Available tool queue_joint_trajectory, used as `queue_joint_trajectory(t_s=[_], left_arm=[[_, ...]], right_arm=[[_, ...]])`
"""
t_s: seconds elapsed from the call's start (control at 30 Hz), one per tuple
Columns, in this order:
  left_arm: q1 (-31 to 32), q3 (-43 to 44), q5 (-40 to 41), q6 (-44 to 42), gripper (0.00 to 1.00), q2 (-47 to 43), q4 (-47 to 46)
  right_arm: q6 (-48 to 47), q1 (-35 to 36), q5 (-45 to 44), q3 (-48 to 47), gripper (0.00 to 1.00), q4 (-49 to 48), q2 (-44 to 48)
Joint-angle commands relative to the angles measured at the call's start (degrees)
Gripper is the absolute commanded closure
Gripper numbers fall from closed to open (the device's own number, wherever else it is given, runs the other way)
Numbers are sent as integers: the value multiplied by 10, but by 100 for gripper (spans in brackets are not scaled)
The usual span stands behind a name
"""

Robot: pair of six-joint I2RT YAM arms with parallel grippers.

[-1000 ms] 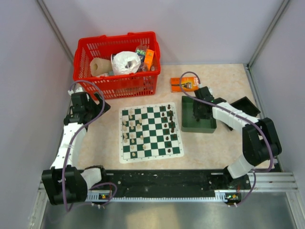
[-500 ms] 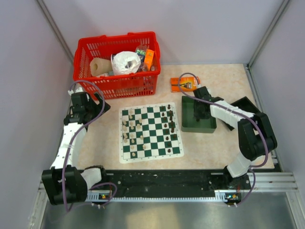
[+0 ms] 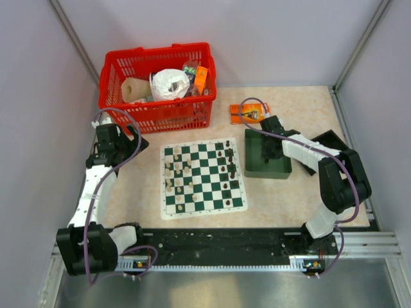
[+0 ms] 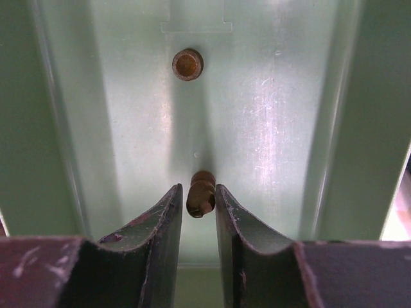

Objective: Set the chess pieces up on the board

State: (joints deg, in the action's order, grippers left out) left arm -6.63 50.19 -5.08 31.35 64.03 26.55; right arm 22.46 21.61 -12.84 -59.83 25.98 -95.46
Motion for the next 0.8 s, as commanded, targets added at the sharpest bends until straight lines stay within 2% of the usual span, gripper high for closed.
queue_joint_trajectory(t_s=[0.0,0.13,0.43,0.63,0.77], left_arm=[[0,6,5,-5,1,-7,-18],[0,5,4,-5,1,-7,-18],[0,3,3,-4,1,-8,-20],[0,3,2,-3,2,-6,-22],[0,4,1,-3,2,-5,-21]], right_arm=[[-6,-4,-6,-27,74,-14,0],[-7,-5,-7,-26,78,-14,5],[-12,-4,-15,-22,80,-11,5],[-14,-4,-15,-23,69,-10,5],[-15,-5,-15,-21,68,-10,5]])
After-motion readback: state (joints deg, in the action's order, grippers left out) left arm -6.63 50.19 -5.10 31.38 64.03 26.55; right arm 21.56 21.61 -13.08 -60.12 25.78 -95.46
